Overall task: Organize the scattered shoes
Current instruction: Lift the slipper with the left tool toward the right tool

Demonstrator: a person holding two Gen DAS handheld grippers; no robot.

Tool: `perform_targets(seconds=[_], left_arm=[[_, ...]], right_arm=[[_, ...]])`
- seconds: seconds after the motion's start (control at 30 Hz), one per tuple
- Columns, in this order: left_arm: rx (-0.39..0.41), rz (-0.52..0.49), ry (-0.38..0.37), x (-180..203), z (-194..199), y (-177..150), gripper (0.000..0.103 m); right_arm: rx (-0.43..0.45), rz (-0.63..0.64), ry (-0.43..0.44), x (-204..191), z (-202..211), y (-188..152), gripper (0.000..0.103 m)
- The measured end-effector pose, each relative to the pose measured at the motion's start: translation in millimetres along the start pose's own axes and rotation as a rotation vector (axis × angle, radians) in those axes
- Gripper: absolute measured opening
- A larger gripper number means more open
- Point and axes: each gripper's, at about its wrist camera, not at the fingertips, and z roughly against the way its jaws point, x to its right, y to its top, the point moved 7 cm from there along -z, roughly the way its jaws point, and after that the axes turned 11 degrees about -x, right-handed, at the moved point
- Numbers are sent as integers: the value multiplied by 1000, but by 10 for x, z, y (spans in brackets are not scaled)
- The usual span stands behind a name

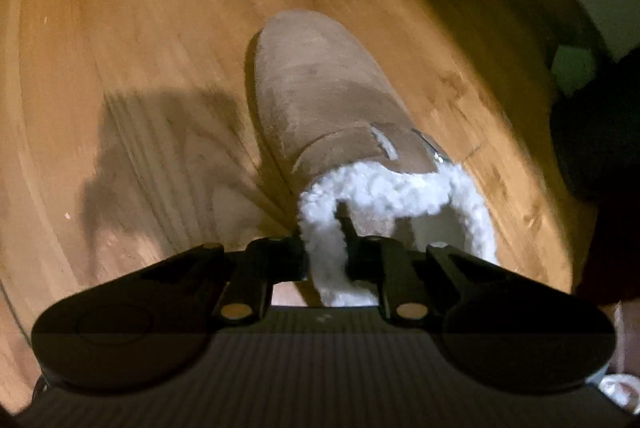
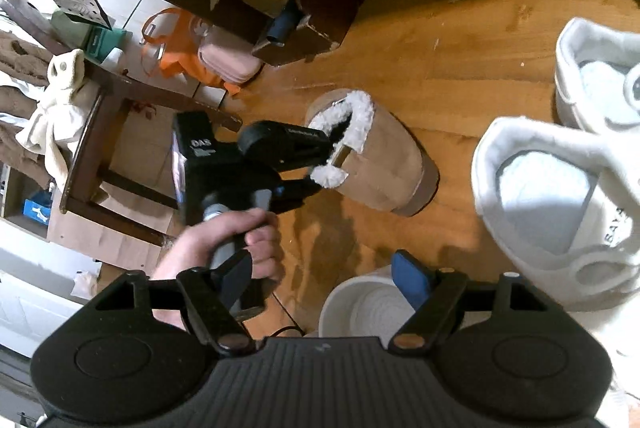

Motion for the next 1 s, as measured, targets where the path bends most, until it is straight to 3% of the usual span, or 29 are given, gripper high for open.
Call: perform_targets(seconds=[0.13,0.27,0.4,0.57,0.77,0.9,1.0], left_arm=[[-16,192,-168,-271,-38,-10,11],[59,168,-99,-288,198,-31,6],[68,209,-140,-442,618,-67,6],[119,154,-130,-732,1319,-264,6],[158,244,-124,-1710,2398,-1059,7],[149,312,-97,-2169,2746,-1594,7],[154,338,-41,-2534,3080,-2124,7]], right_arm=[[-5,-8,-13,19,28,-39,78],[-13,3,-24,-26,63,-72,78],[-12,46,-33,-159,107,-126,78],[-37,88,2,-376,158,-223,79],[-158,207,50,-778,51,-538,79],[-257,269,77,-1059,-91,-817,79],[-393,307,128,-1363,-242,-1143,79]])
